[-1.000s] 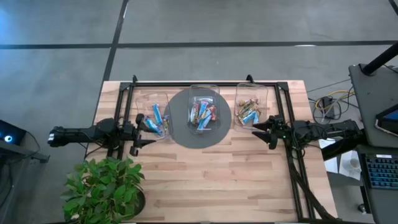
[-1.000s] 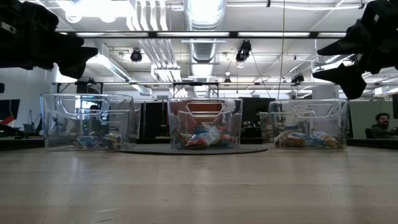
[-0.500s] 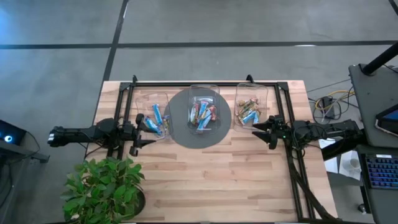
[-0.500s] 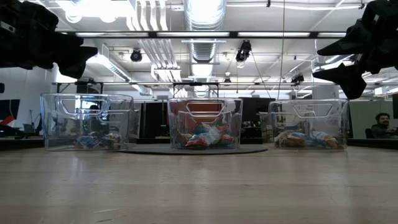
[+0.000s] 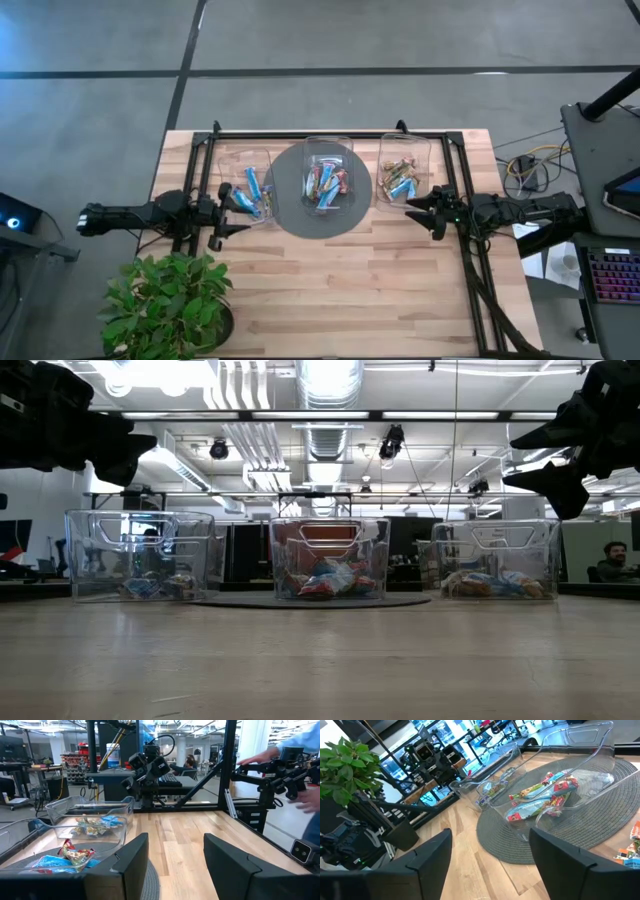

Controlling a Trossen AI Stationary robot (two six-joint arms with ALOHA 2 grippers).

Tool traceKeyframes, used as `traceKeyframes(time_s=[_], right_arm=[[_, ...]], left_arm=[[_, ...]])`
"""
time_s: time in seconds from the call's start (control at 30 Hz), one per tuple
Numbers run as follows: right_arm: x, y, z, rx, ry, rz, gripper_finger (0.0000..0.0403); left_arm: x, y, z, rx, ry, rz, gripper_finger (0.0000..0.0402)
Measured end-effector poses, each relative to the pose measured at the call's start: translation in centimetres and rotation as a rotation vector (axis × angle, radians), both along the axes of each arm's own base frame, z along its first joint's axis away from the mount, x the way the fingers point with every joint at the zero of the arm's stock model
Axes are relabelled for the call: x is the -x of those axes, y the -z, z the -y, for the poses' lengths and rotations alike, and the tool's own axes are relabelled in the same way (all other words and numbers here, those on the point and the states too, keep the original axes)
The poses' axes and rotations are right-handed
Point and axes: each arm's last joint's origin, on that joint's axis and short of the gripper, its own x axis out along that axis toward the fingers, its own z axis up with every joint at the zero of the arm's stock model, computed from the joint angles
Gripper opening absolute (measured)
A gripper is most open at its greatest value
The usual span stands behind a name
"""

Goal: Pick and place Granola Bars by type
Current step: Return to Home Position

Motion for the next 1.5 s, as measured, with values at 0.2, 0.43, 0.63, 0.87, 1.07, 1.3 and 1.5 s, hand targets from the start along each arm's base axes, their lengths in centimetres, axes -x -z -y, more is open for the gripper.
traceKeyframes(time_s=[0.2,0.43,0.63,0.87,1.07,1.3,1.5], right_arm=[[0.1,-0.1,0.0,0.027,-0.003,0.006,0.0249],[0.0,-0.7,-0.1,0.189,-0.078,0.083,0.0256],[-0.3,-0.8,0.0,0.509,-0.223,0.216,0.0260],[-0.4,0.1,0.6,0.529,-0.160,0.102,0.0251],[-0.4,0.1,0.7,0.530,-0.157,0.094,0.0249],[-0.4,0.1,0.7,0.468,-0.160,0.102,0.0256],[-0.5,0.2,0.7,0.448,-0.162,0.093,0.0257]], left_arm=[[0.0,0.0,0.0,0.000,0.000,0.001,0.0174],[0.0,0.0,0.0,0.000,0.000,-0.001,0.0174],[0.0,0.0,0.0,0.000,-0.002,-0.003,0.0174],[0.0,0.0,0.0,0.000,-0.002,-0.004,0.0174],[0.0,0.0,0.0,0.000,-0.002,-0.004,0.0174],[0.0,0.0,0.0,0.000,-0.002,-0.004,0.0174],[0.0,0.0,0.0,0.000,-0.002,-0.005,0.0174]])
